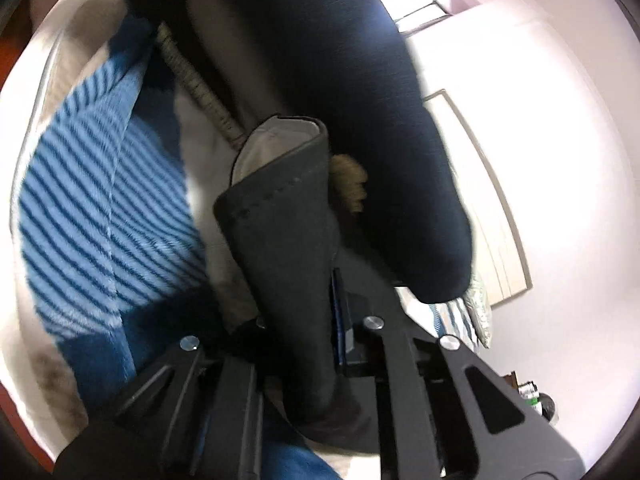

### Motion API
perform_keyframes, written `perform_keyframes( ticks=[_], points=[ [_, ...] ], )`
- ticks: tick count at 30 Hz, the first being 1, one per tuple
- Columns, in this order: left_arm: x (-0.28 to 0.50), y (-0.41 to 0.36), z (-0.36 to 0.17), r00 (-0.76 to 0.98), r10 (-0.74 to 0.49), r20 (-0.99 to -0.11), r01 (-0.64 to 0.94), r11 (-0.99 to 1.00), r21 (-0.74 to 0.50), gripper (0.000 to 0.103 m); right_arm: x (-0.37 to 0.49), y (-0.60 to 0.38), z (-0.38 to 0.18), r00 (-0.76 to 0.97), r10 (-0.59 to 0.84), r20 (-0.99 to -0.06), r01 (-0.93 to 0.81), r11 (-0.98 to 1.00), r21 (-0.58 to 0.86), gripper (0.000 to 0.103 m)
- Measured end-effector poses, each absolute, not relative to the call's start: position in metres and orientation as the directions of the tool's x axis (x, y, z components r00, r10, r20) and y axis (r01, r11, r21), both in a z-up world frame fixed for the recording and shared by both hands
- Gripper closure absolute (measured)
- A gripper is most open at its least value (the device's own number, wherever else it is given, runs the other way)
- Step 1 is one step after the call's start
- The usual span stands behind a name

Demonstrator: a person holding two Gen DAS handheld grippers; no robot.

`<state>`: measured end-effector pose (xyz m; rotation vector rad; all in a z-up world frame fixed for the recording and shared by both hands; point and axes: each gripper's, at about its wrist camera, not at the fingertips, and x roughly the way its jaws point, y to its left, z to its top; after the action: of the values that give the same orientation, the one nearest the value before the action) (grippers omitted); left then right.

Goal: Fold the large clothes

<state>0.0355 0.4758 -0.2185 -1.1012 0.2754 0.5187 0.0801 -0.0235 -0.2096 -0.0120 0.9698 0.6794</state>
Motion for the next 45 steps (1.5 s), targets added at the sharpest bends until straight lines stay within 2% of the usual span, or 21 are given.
perform_keyframes(
  ticks=[6,11,17,20,24,29,33,36,38,40,45],
  points=[
    [0.027,0.439,-0.165,0.888,0.268,-0.374,-0.459,0.449,-0.767,0.094,0.085,-0.041,-0.201,0.387,0.556,-0.736,-0.487,0.801,0.348,0.005],
    [0.048,0.388,-0.098,0.935,0.218,-0.28,-0.354,0.624,-0.697,0.094,0.088,-0.071,-0.189,0.426,0.56,-0.711,-0.445,0.814,0.374,0.005],
    [0.104,0.298,-0.004,0.979,0.047,-0.199,-0.15,0.826,-0.544,0.094,0.101,-0.129,-0.189,0.462,0.55,-0.696,-0.335,0.835,0.437,0.004],
    [0.134,0.258,0.037,0.98,-0.051,-0.192,-0.052,0.865,-0.499,0.094,0.102,-0.156,-0.192,0.485,0.551,-0.679,-0.292,0.834,0.468,0.005],
    [0.171,0.203,0.062,0.964,-0.17,-0.205,0.06,0.887,-0.457,0.094,0.104,-0.177,-0.19,0.5,0.574,-0.649,-0.274,0.815,0.51,0.005],
    [0.203,0.129,0.051,0.923,-0.295,-0.246,0.164,0.882,-0.442,0.094,0.104,-0.205,-0.175,0.551,0.589,-0.591,-0.258,0.794,0.55,0.005],
    [0.243,0.062,0.042,0.861,-0.395,-0.32,0.25,0.878,-0.408,0.094,0.112,-0.238,-0.179,0.587,0.549,-0.595,-0.198,0.811,0.551,0.004],
    [0.268,0.007,0.007,0.799,-0.439,-0.411,0.298,0.883,-0.364,0.094,0.122,-0.261,-0.2,0.565,0.545,-0.62,-0.132,0.801,0.584,0.005],
    [0.28,-0.014,-0.017,0.759,-0.456,-0.465,0.317,0.882,-0.349,0.094,0.122,-0.267,-0.209,0.567,0.569,-0.596,-0.148,0.782,0.606,0.005],
    [0.294,-0.054,-0.05,0.707,-0.459,-0.538,0.342,0.888,-0.307,0.094,0.12,-0.262,-0.212,0.564,0.561,-0.605,-0.17,0.796,0.581,0.005],
    [0.309,-0.113,-0.115,0.617,-0.432,-0.658,0.381,0.895,-0.23,0.094,0.121,-0.255,-0.214,0.557,0.551,-0.621,-0.188,0.812,0.552,0.004]
  ],
)
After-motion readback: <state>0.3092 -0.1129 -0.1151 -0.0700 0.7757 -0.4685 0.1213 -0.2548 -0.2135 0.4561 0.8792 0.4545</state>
